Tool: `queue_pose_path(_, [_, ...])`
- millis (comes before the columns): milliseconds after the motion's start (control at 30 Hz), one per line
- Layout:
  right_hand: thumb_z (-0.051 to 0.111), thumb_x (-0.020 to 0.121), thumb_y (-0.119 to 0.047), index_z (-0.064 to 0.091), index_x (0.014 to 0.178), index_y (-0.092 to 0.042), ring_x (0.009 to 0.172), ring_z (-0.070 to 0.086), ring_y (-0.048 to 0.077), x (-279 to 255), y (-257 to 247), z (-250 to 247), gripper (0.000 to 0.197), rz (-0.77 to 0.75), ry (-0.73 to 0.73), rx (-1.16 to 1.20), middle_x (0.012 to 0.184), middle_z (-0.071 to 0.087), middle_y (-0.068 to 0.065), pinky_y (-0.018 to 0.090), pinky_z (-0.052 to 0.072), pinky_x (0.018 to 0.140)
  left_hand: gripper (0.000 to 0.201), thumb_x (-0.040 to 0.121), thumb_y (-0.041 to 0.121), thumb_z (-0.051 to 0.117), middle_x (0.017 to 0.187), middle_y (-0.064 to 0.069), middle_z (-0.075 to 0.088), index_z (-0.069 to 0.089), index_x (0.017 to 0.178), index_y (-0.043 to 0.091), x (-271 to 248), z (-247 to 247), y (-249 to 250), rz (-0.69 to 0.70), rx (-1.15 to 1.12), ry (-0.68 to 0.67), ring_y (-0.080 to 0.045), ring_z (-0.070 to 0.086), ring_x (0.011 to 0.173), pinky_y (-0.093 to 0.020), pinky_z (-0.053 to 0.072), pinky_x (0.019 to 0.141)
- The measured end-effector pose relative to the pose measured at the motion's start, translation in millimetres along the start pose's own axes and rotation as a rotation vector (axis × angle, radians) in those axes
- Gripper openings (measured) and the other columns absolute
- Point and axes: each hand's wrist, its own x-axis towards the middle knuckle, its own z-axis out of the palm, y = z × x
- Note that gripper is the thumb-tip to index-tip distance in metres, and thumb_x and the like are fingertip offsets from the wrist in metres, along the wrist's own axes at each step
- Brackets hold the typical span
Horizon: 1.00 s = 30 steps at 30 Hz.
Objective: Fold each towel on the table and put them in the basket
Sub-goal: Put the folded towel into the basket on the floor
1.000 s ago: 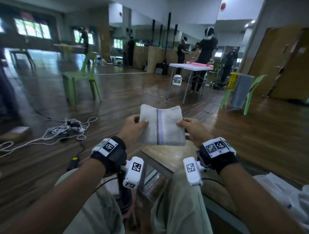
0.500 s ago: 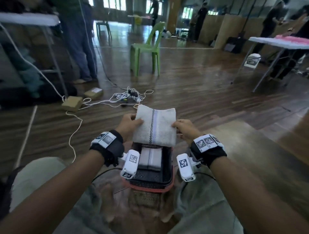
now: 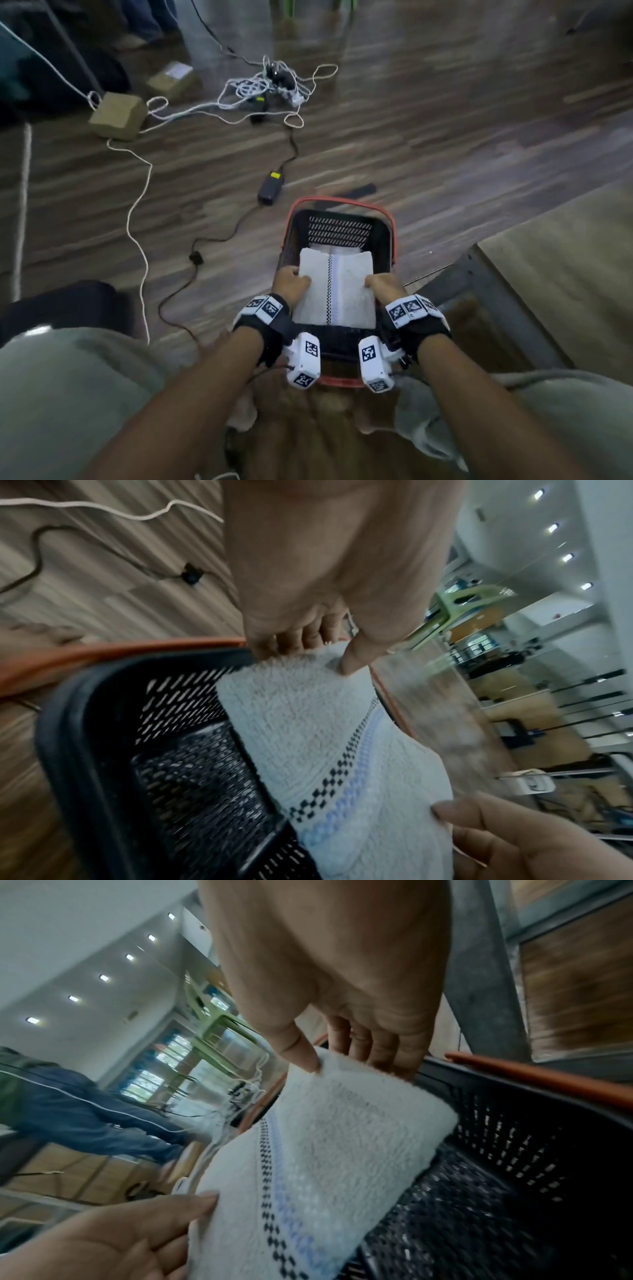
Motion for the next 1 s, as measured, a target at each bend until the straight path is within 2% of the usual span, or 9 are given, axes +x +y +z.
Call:
queue_pose_path(33, [0.052,0.083,-0.01,0.062,0.08,-0.002,0.08,0.056,0.027,16,4,4,0.013,0.021,-0.003,-0.008,0.085,0.058,0.017,0.03,0.042,0.065,0.027,0.076,0.01,0.054,0.1,-0.013,0.07,0.068,0.098,0.003,17,9,-8,-0.019,0.009,-0.004,-0.029,0.066,0.091,-0.041,0.054,0.085])
queue_pose_path(100, [0.05,0.084,-0.01,0.06,0.078,-0.002,0.079,0.053,0.025,51,10,12,0.014,0.063,-0.011,-0.02,0.083,0.057,0.015,0.028,0.038,0.066,0.03,0.077,0.009,0.054,0.104,-0.018,0.069,0.066,0.102,0.002,50,26,-21,-0.052,0.03,-0.002,-0.032,0.065,0.094,-0.045,0.053,0.086])
queue_pose_path(233, [0.049,0.085,-0.013,0.062,0.084,0.0,0.074,0.05,0.025,115,13,28,0.018,0.105,0.002,-0.005,0.08,0.056,0.013,0.026,0.034,0.066,0.031,0.083,0.003,0.051,0.111,-0.016,0.065,0.06,0.112,-0.001,112,51,-26,-0.097,0.02,0.062,-0.031,0.062,0.1,-0.043,0.051,0.091])
queue_pose_path(367, [0.048,0.083,-0.012,0.053,0.074,0.0,0.063,0.047,0.026,163,7,45,0.016,0.078,0.075,0.053,0.059,0.048,0.008,0.029,0.031,0.053,0.033,0.085,0.002,0.051,0.112,-0.013,0.063,0.056,0.118,-0.001,168,69,-33,-0.116,-0.017,0.111,-0.029,0.061,0.104,-0.037,0.049,0.094])
queue_pose_path(500, [0.046,0.083,-0.012,0.049,0.074,-0.001,0.049,0.042,0.022,194,5,57,0.015,0.056,0.114,0.029,0.057,0.045,0.006,0.026,0.03,0.04,0.034,0.084,-0.001,0.05,0.115,-0.017,0.064,0.058,0.116,-0.001,198,81,-42,-0.115,0.002,0.127,-0.031,0.061,0.105,-0.036,0.049,0.092])
queue_pose_path(567, [0.045,0.081,-0.011,0.047,0.071,-0.003,0.047,0.04,0.02,202,9,64,0.013,0.053,0.125,0.031,0.057,0.043,0.005,0.026,0.026,0.041,0.034,0.083,-0.001,0.05,0.115,-0.018,0.064,0.058,0.116,-0.001,204,83,-51,-0.122,0.014,0.12,-0.031,0.061,0.104,-0.035,0.05,0.091])
queue_pose_path(733, [0.046,0.083,-0.011,0.046,0.079,-0.005,0.05,0.036,0.012,209,20,74,0.007,0.049,0.179,0.065,0.06,0.038,0.0,0.026,0.025,0.045,0.033,0.087,0.004,0.052,0.118,-0.014,0.063,0.055,0.12,0.001,208,86,-65,-0.124,0.013,0.125,-0.028,0.06,0.106,-0.029,0.047,0.09])
queue_pose_path(833, [0.048,0.083,-0.013,0.051,0.083,-0.006,0.052,0.039,0.012,209,21,74,0.008,0.041,0.198,0.104,0.065,0.044,0.001,0.021,0.029,0.04,0.033,0.088,0.002,0.05,0.118,-0.013,0.062,0.053,0.121,0.002,205,87,-64,-0.113,-0.044,0.152,-0.027,0.059,0.107,-0.024,0.044,0.087])
queue_pose_path(1000, [0.048,0.085,-0.013,0.056,0.096,-0.007,0.078,0.051,0.021,206,24,76,0.015,0.058,0.181,0.169,0.085,0.055,0.006,0.023,0.033,0.054,0.033,0.09,0.002,0.048,0.122,-0.013,0.059,0.051,0.123,0.003,200,86,-66,-0.1,-0.026,0.153,-0.026,0.057,0.11,-0.023,0.041,0.086])
